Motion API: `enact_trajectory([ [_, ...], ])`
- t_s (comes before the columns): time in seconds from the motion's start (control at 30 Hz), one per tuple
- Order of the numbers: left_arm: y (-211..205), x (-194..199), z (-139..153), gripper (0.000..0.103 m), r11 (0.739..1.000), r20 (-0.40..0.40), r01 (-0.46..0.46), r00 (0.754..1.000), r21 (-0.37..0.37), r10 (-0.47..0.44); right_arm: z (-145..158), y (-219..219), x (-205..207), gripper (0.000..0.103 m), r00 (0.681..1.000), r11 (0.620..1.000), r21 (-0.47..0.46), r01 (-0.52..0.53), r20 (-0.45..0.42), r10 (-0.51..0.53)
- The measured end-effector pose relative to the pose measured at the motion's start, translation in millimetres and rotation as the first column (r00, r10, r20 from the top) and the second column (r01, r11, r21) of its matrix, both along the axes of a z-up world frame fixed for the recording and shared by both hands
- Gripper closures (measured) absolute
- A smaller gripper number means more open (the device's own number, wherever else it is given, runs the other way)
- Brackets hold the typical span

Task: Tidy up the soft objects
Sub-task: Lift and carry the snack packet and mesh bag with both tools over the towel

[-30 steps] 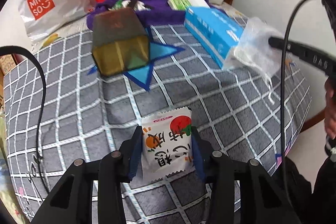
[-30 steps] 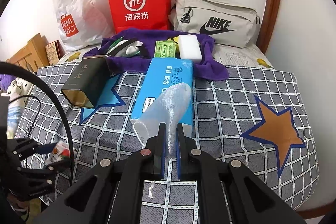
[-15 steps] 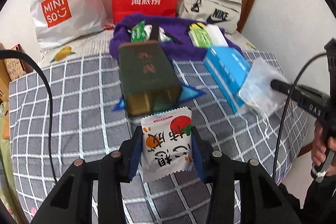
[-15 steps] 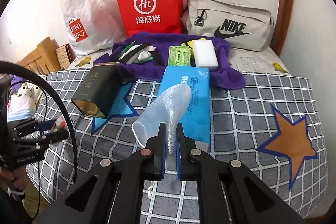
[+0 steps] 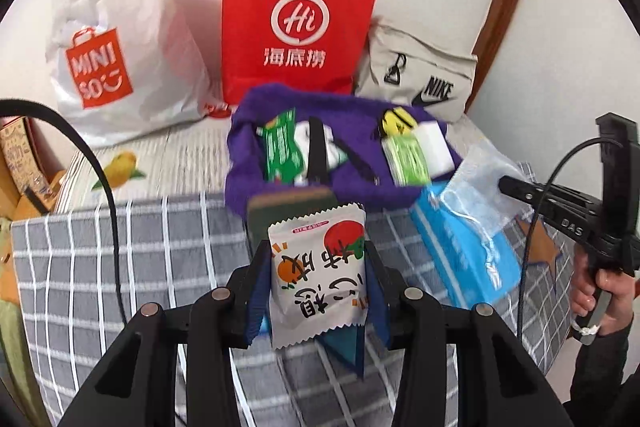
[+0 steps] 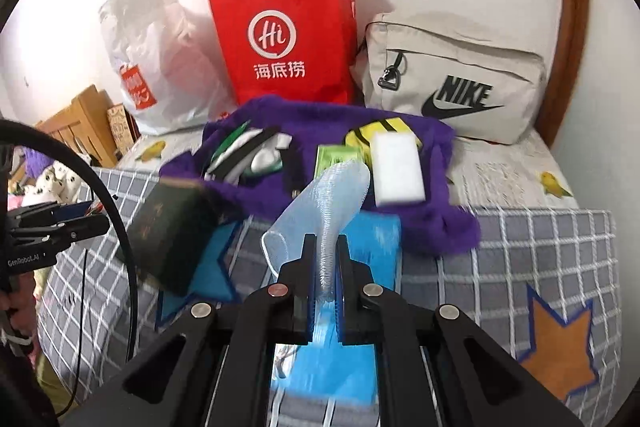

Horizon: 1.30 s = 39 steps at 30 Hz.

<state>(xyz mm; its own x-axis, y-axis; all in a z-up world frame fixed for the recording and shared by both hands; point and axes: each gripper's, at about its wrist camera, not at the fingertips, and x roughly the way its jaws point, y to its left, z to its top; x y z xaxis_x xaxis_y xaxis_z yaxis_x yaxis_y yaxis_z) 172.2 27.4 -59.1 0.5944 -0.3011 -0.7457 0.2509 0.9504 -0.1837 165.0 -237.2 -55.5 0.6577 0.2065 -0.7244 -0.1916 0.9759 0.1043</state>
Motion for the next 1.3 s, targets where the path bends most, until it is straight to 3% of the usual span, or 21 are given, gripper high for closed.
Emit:
enact_trajectory([
  [0.27,-8.3,58.8,5.6,0.062,1.0,0.0,0.012,1.0,-0.002,-0.012,13.0,5.7,73.3,0.096,0.999,1.0,-0.018,0.013,0.033,-0.012],
  [0.57,-18.3,107.4,-1.6,0.062,1.0,-0.011,0.003,1.0,0.014,-0.003,11.4,28.2,134.2,0.096,1.0,1.0,0.015,-0.027,-0.001,0.027],
  [0.77,-21.7,128.6,-9.9,0.062,0.999,-0.028,0.0,1.0,0.032,0.001,-10.1,38.1,185.6,0.096,0.998,1.0,-0.023,-0.011,-0.064,0.01],
  [0.97,-22.5,143.0,-20.0,0.062,0.999,-0.046,0.004,0.999,0.033,-0.002,-34.4,42.2,208.4,0.095,0.99,1.0,-0.018,-0.015,-0.14,0.012],
  [1.17,-31.5,154.5,-23.1,0.062,0.999,-0.062,0.025,0.998,0.03,-0.023,-58.2,39.0,222.1,0.091,0.976,0.998,-0.056,-0.005,-0.217,-0.007],
  [1.3,-41.0,163.2,-24.6,0.062,0.998,-0.071,0.045,0.997,0.035,-0.042,-59.3,39.6,220.4,0.068,0.977,0.997,-0.08,-0.02,-0.213,0.002],
])
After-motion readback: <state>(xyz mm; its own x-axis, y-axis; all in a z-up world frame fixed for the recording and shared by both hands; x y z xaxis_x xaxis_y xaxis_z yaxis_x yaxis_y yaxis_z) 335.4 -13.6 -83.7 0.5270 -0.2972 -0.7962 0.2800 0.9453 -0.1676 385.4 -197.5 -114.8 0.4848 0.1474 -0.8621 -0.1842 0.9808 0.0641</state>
